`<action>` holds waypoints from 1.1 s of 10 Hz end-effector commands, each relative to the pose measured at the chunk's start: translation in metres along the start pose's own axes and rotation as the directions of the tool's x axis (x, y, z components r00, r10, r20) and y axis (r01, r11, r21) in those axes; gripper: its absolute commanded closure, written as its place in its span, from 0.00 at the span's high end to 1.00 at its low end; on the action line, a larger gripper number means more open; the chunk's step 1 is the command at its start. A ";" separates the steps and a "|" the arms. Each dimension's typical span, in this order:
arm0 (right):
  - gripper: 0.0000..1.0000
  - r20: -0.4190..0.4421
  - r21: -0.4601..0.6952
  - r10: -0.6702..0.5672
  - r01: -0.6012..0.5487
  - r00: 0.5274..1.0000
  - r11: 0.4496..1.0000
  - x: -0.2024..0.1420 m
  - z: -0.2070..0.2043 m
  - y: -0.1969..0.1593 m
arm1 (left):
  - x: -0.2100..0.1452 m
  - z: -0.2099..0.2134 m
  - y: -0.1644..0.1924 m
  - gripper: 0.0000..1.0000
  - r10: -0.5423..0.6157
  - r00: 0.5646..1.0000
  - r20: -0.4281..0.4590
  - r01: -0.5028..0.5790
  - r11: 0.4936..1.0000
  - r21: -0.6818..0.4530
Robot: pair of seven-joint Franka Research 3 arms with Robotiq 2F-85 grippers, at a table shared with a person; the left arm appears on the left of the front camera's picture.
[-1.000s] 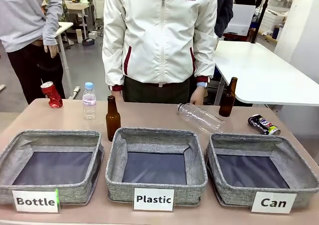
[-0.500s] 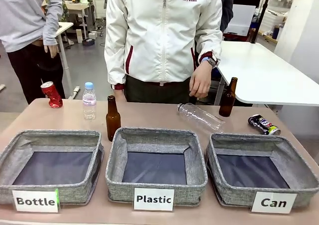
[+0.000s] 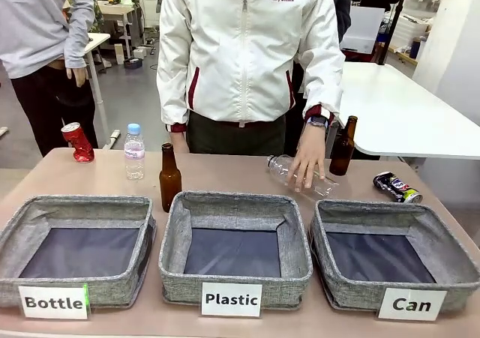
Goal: Sort the can waste into the basket.
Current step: Pick up the can waste from the table and place it in the right Fabric basket.
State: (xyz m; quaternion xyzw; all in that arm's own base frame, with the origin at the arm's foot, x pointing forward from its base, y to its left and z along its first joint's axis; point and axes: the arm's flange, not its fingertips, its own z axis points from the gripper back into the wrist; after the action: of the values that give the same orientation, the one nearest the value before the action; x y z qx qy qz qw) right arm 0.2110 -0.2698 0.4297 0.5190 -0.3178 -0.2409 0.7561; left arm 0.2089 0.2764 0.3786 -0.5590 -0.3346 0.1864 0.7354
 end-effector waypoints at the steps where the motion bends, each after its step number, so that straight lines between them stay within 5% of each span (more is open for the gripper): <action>1: 1.00 0.010 0.010 0.028 -0.028 1.000 1.000 0.000 -0.003 -0.001 | 0.000 -0.001 0.001 1.00 0.002 1.000 -0.003 -0.002 1.000 -0.003; 3: 1.00 0.010 0.010 0.028 -0.028 1.000 1.000 0.000 -0.003 -0.001 | -0.002 -0.002 -0.018 1.00 -0.154 0.987 -0.053 0.160 0.980 0.120; 5: 1.00 0.010 0.010 0.028 -0.028 1.000 1.000 0.000 -0.003 -0.001 | 0.055 -0.031 -0.038 1.00 -0.243 0.962 -0.124 0.266 0.936 0.231; 8: 1.00 0.010 0.010 0.028 -0.028 1.000 1.000 0.000 -0.003 -0.001 | 0.125 -0.119 -0.067 1.00 -0.256 0.902 -0.347 0.370 0.874 0.315; 11: 1.00 0.010 0.010 0.028 -0.028 1.000 1.000 0.000 -0.003 -0.001 | 0.172 -0.206 -0.060 1.00 -0.294 0.873 -0.390 0.445 0.808 0.386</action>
State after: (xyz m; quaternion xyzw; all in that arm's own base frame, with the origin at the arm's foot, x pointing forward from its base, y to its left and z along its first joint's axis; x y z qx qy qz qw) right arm 0.2109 -0.2668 0.4282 0.5158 -0.3159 -0.2410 0.7590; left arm 0.4574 0.2132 0.4576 -0.3217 -0.2733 0.0249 0.9062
